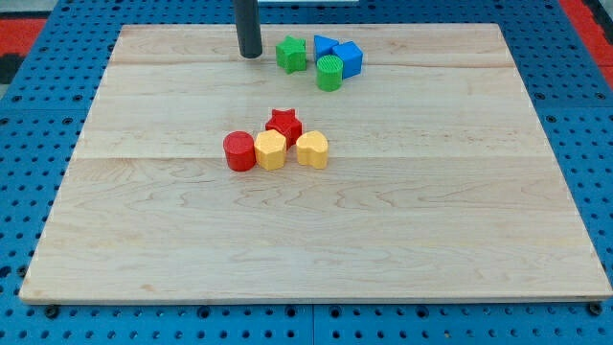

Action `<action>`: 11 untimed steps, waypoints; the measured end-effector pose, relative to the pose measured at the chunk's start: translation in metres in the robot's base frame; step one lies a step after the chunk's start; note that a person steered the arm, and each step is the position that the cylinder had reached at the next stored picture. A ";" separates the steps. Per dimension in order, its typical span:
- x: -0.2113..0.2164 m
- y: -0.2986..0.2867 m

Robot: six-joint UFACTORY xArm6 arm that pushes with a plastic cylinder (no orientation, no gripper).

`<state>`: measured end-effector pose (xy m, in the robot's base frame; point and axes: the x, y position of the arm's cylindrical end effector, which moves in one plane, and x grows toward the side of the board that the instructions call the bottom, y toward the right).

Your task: Move green circle down

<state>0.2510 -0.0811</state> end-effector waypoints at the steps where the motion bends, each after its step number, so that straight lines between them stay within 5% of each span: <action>1: 0.000 0.000; 3: -0.001 0.007; 5: -0.048 0.046; 7: 0.027 0.118; 9: 0.113 0.131; 11: 0.094 0.107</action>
<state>0.3449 0.0256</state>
